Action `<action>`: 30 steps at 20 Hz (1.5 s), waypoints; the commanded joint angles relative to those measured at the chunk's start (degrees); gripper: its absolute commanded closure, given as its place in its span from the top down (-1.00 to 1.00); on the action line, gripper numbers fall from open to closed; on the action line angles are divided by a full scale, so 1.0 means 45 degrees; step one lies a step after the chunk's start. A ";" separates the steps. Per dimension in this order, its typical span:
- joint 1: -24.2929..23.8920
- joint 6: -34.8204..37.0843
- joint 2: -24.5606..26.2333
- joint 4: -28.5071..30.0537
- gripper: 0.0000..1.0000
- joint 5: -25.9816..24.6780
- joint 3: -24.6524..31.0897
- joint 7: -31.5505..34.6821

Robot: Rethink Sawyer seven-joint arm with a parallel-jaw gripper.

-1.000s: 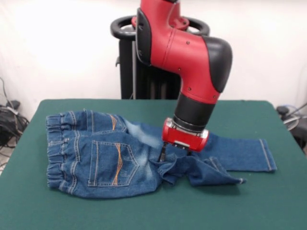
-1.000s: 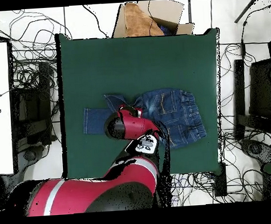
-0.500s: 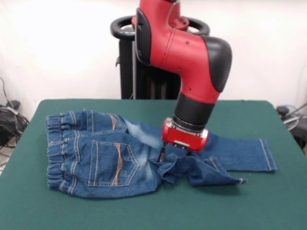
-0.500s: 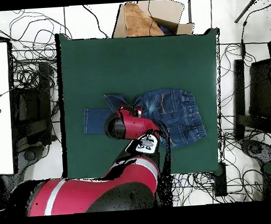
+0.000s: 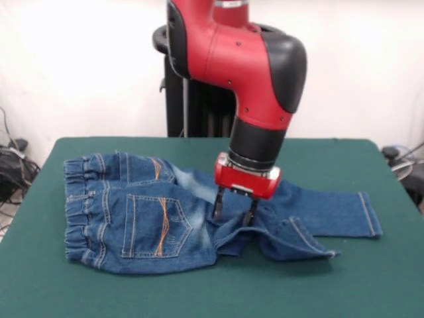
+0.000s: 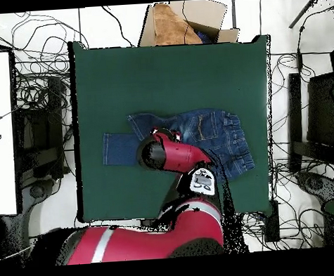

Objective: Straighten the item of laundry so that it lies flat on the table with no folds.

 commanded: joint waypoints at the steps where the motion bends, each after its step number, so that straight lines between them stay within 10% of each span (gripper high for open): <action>1: -0.0661 0.1055 -0.1030 0.0946 1.00 -0.0025 0.2014 0.1749; 13: -0.3118 -0.3878 0.0050 0.1916 1.00 -0.1218 0.4895 0.3379; 30: -0.3237 -0.4527 0.0301 0.2208 1.00 -0.0870 0.5291 0.3141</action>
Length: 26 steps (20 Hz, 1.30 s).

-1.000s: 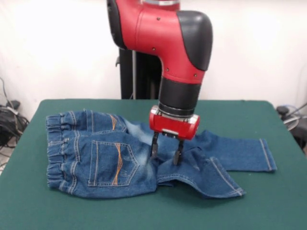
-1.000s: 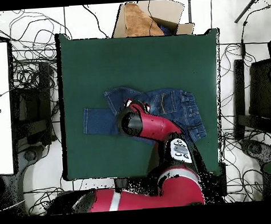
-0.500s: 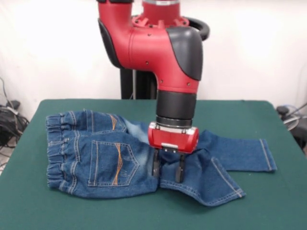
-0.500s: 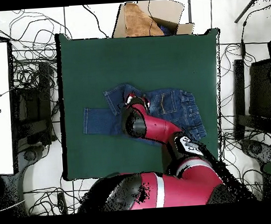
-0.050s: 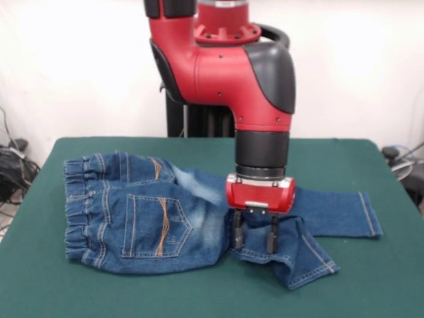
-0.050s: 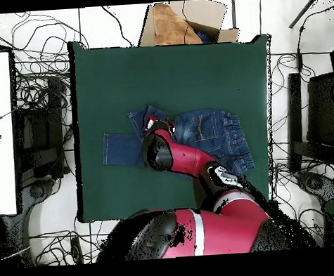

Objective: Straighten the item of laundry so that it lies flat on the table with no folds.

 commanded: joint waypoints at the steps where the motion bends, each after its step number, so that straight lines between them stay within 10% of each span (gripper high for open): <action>1: -0.0183 -0.0313 0.0439 0.0794 1.00 -0.0194 0.1347 0.3171; 26: -0.1252 -0.2824 0.0801 0.1650 1.00 -0.0482 0.2772 0.3934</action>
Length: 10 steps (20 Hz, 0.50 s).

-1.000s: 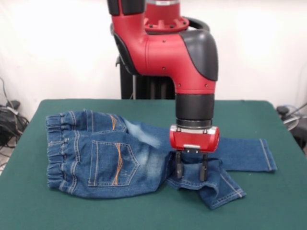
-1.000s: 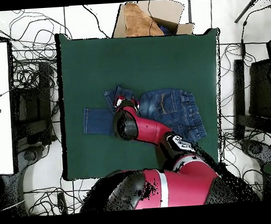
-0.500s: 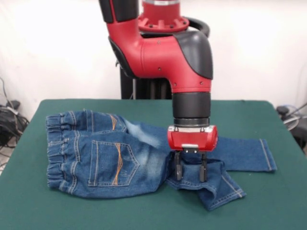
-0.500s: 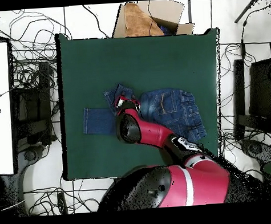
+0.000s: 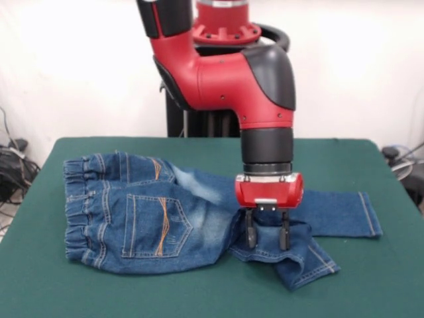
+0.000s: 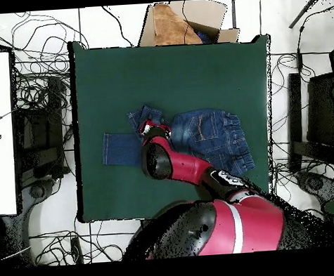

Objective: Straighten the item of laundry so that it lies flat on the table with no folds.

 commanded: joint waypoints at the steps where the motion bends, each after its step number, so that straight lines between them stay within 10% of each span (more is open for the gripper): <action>1: 0.0058 -0.0571 0.0351 0.0581 1.00 0.0170 0.1301 0.3947; 10: 0.0136 0.0449 -0.0009 0.0794 1.00 0.1314 0.1809 0.4086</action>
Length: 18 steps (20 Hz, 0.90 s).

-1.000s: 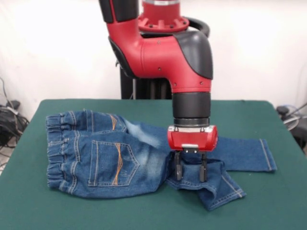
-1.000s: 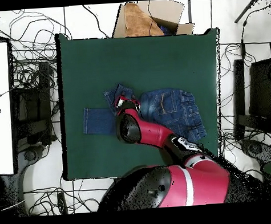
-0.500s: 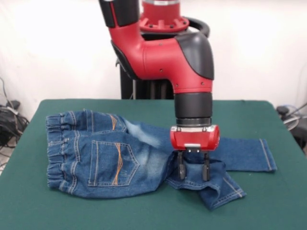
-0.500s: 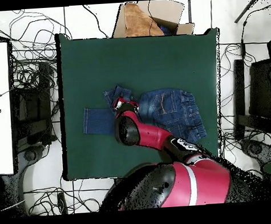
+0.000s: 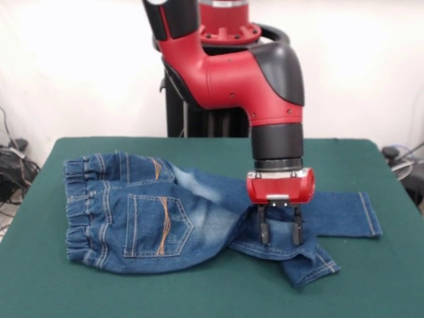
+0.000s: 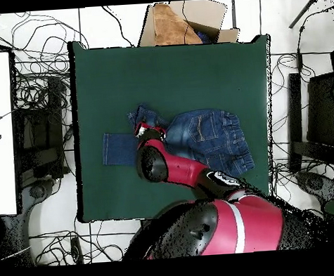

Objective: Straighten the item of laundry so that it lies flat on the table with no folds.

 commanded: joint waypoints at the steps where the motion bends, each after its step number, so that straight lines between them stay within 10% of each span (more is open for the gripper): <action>1: 0.0217 0.0847 -0.0047 0.0373 1.00 0.1241 0.1293 0.4008; 18: 0.1445 0.2824 -0.0511 0.0350 1.00 0.2066 -0.0261 0.2333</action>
